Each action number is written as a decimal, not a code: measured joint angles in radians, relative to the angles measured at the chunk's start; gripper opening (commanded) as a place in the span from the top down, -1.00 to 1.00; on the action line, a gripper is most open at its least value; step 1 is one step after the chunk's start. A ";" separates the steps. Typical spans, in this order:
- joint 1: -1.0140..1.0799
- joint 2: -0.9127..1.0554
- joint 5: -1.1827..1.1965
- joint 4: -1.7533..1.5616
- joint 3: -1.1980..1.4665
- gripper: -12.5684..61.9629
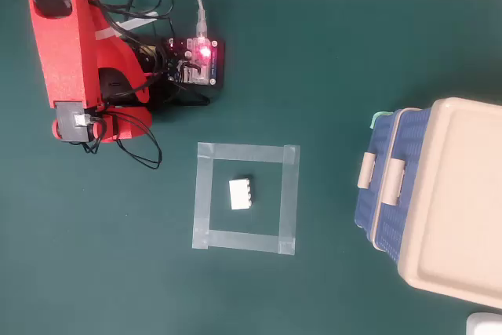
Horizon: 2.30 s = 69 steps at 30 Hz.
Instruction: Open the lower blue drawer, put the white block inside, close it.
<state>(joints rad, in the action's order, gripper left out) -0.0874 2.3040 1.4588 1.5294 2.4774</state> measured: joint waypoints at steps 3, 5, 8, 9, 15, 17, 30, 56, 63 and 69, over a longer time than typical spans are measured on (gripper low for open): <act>0.000 0.000 0.000 0.002 0.000 -0.26; 0.000 0.002 0.000 0.000 0.000 -0.26; 0.000 0.000 0.000 0.000 0.000 -0.26; 0.000 0.002 0.000 0.002 0.000 -0.26; 0.000 0.000 0.000 0.000 0.000 -0.25; 0.000 0.000 0.000 0.000 0.000 -0.26; -0.060 -0.005 0.055 0.112 -0.371 -0.24; -1.299 -0.680 1.351 -1.687 -0.302 -0.23; -1.305 -1.075 1.351 -2.482 -0.336 -0.22; -1.289 -1.345 1.351 -2.543 -0.627 -0.15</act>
<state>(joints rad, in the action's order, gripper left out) -1.3760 0.9587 2.8103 -1.0140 1.8500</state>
